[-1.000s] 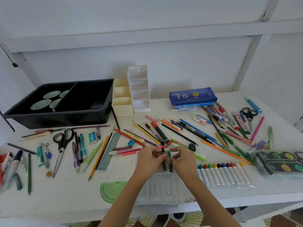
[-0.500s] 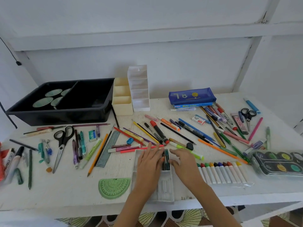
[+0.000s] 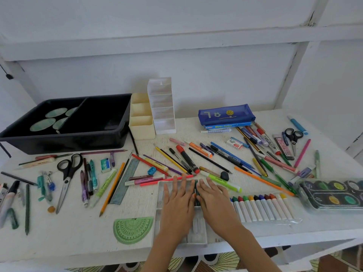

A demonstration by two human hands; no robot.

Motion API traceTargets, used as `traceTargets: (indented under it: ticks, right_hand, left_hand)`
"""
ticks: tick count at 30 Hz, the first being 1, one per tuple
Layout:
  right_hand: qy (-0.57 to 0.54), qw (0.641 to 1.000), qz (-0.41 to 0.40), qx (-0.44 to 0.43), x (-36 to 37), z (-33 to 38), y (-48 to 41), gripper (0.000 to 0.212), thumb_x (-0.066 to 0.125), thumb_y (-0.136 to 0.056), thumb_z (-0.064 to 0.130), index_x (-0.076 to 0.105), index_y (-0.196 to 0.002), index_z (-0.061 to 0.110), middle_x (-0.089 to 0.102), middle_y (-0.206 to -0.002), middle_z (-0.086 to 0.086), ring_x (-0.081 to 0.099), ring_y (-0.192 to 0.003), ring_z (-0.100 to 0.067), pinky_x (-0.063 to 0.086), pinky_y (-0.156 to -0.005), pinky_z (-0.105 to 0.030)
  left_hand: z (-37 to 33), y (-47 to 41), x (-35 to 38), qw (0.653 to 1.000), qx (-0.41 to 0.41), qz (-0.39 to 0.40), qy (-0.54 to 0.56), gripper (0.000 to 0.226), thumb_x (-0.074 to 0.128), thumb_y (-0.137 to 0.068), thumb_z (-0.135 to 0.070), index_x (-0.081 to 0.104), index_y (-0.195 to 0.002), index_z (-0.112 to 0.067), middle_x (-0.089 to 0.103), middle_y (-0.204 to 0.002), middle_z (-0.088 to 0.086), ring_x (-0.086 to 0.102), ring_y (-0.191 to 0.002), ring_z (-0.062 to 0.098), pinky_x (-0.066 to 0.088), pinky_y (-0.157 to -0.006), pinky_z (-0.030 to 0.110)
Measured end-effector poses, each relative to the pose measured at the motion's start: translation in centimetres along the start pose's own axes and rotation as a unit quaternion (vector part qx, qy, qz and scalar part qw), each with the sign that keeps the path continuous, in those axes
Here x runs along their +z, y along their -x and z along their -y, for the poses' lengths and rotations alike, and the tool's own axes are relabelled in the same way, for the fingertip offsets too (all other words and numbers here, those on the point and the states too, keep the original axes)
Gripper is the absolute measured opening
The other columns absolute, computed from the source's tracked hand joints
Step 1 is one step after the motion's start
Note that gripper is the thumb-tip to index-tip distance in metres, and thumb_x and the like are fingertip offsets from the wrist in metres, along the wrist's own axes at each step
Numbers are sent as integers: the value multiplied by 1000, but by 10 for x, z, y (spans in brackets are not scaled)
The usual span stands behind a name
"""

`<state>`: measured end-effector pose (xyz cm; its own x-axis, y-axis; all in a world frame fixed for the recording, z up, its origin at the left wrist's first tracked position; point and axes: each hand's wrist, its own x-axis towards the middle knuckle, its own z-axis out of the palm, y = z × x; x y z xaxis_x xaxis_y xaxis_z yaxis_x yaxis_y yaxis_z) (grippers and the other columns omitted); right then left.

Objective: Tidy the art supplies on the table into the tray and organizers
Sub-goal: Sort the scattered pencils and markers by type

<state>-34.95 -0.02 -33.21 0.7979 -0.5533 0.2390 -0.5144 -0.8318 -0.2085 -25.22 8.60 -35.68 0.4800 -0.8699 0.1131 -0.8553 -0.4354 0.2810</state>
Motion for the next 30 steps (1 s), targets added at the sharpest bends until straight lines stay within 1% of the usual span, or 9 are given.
traceTargets:
  ticks: [3, 6, 8, 10, 12, 15, 21, 26, 30]
  right_hand:
    - [-83, 996, 11, -23, -6, -7, -8, 30, 48, -93, 10, 64, -118, 12, 65, -120, -6, 57, -115, -26, 42, -97, -38]
    - [-124, 991, -39, 13, -12, -21, -22, 29, 62, -80, -8, 71, -103, 8, 72, -92, -9, 65, -84, -28, 54, -75, -41]
    - [-115, 991, -59, 45, -13, -30, -36, 32, 63, -79, -10, 71, -105, 8, 72, -89, -8, 64, -82, -29, 50, -72, -39]
    - [-89, 994, -42, 56, -12, -37, -50, 33, 57, -89, -2, 64, -118, 12, 69, -106, -6, 59, -98, -26, 43, -83, -35]
    - [-58, 997, 5, 54, -9, -43, -62, 36, 48, -97, 10, 53, -132, 17, 62, -121, -2, 50, -112, -21, 36, -91, -30]
    - [-57, 996, 32, 61, -3, -45, -70, 37, 47, -98, 14, 48, -135, 20, 57, -124, 0, 47, -113, -17, 34, -92, -26]
    - [-138, 984, 54, 96, 2, -56, -79, 36, 51, -96, 22, 51, -131, 19, 58, -112, -3, 52, -103, -16, 39, -89, -25]
    - [-281, 947, -8, 157, -7, -65, -91, 25, 62, -88, 12, 64, -113, 16, 61, -95, -1, 54, -73, -3, 43, -70, -7]
    - [-371, 894, -80, 239, -18, -75, -99, 22, 66, -86, 14, 67, -108, 17, 65, -89, -1, 58, -74, -5, 46, -66, -9]
  left_hand:
    - [-6, -5, -12, 1000, -11, -15, 19, 63, 0, -97, -46, 44, -138, -27, 32, -148, -2, 31, -139, 22, -11, -113, 29]
    - [-10, -18, -17, 993, 7, -65, 96, 76, -6, -83, -52, 29, -145, -26, 20, -154, -5, 11, -144, 8, -29, -104, 16]
    - [-14, -29, -24, 984, 0, -109, 142, 69, 3, -87, -50, 38, -141, -24, 36, -148, -3, 24, -140, 8, -23, -105, 12]
    - [-17, -40, -27, 976, -4, -128, 175, 46, 26, -97, -38, 49, -134, -21, 49, -138, -2, 37, -132, 8, -12, -109, 12]
    - [-19, -52, -25, 971, 2, -145, 188, 31, 44, -98, -21, 55, -127, -18, 56, -128, -2, 45, -123, 11, 8, -116, 24]
    - [-21, -70, -24, 969, 8, -147, 197, 28, 52, -94, -12, 60, -120, -15, 61, -117, 0, 50, -112, 15, 35, -106, 38]
    - [-11, -117, -20, 975, 4, -103, 199, 31, 52, -94, -20, 56, -125, -18, 58, -120, -4, 49, -113, 13, 35, -98, 24]
    - [-7, -155, -16, 971, 19, -116, 209, 24, 49, -96, -14, 61, -117, -14, 63, -111, 1, 55, -103, 15, 42, -89, 25]
    - [-6, -181, -16, 984, 102, -56, 136, 41, 45, -90, 4, 56, -126, -12, 55, -129, 7, 47, -123, 23, 35, -104, 34]
